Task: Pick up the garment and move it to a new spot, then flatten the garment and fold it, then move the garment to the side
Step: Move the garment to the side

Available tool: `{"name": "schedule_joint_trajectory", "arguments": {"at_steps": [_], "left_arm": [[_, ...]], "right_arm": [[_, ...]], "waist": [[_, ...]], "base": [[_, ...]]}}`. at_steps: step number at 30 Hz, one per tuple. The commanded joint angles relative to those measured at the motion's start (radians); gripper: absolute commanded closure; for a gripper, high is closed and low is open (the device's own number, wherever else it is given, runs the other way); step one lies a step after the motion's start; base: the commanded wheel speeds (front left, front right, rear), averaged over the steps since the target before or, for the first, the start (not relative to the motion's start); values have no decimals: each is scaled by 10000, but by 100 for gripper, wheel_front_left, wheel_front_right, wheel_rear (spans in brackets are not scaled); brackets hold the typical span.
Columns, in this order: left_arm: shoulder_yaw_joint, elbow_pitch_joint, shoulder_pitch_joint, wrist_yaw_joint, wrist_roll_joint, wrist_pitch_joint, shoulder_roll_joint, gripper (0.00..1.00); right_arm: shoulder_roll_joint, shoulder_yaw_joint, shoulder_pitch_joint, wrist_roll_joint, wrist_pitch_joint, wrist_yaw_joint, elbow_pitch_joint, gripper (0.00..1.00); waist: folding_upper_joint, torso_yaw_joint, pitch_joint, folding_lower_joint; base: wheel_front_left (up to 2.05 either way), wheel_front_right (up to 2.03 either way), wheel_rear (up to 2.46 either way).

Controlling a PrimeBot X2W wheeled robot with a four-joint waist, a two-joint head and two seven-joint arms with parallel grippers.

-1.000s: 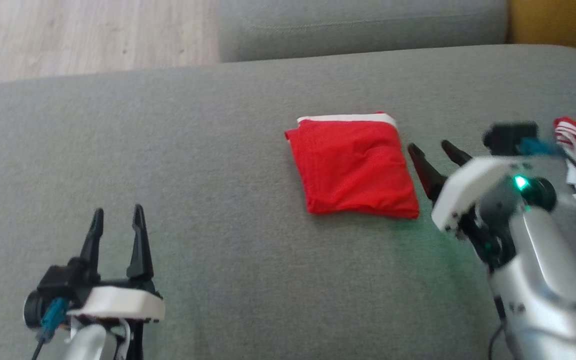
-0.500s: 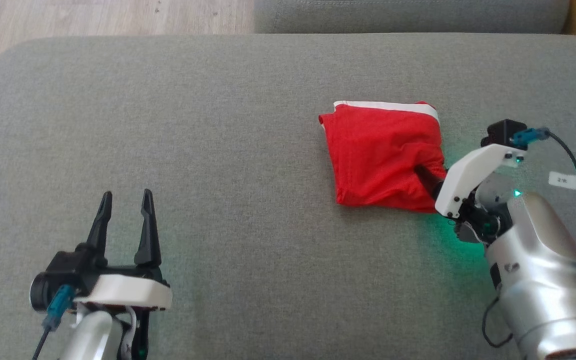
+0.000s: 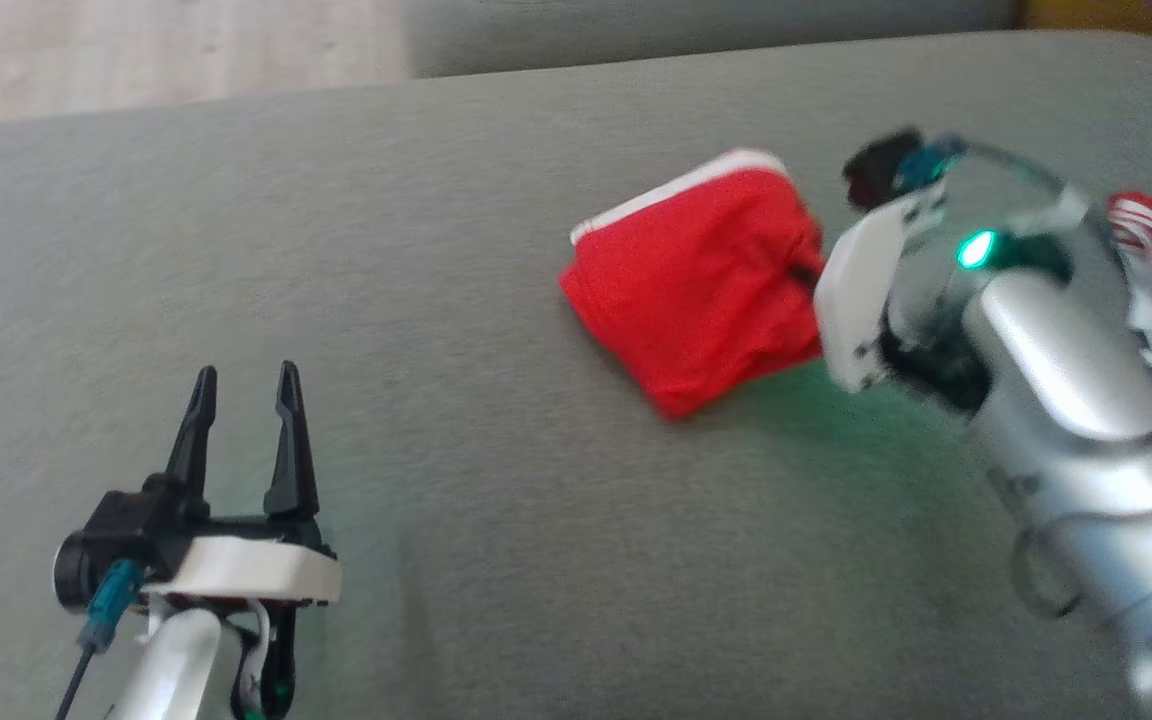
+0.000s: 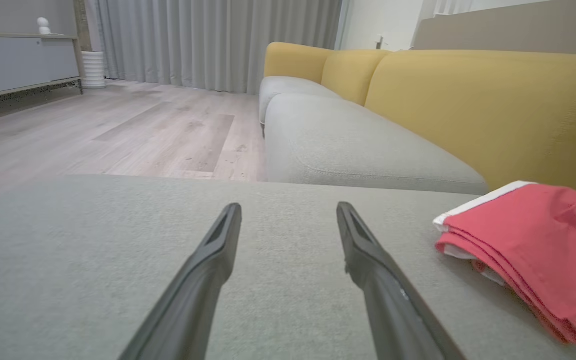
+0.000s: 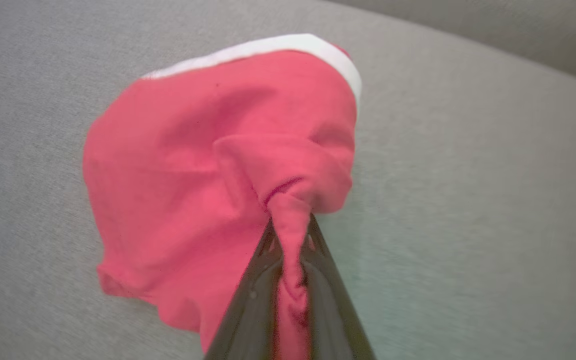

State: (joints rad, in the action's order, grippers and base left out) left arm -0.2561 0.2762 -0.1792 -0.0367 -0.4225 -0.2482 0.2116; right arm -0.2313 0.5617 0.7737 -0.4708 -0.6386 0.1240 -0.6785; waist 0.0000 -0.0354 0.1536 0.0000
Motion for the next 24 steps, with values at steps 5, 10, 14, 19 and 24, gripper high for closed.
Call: {"name": "schedule_joint_trajectory", "arguments": {"at_steps": [5, 10, 14, 19, 24], "left_arm": [[452, -531, -440, -83, -35, -105, 213, 0], [402, -642, -680, -54, 42, -96, 295, 0], [330, -747, -889, -38, 129, 26, 430, 0], [241, -941, -1157, -19, 239, 245, 622, 0], [195, -1099, -1340, -17, 298, 370, 764, 0]], "right_arm": [[-1908, 1450, 971, -1110, -422, 67, 1986, 100], [-3678, 2446, 1458, -1411, -366, 67, 2615, 100], [-4606, 2756, 1824, -1247, 283, 67, 2332, 100], [-5424, 3034, 2256, -722, 1232, 67, 1452, 100], [-5721, 2865, 2344, -396, 1709, 67, 317, 100]], "waist": [[0, -1305, 206, 0], [0, -2069, 574, 0], [0, -2460, 961, 0], [0, -2686, 1469, 0], [0, -2741, 1788, 0]], "base": [[0, 0, 0], [0, 0, 0], [0, 0, 0], [0, 0, 0], [0, 0, 0]]}}
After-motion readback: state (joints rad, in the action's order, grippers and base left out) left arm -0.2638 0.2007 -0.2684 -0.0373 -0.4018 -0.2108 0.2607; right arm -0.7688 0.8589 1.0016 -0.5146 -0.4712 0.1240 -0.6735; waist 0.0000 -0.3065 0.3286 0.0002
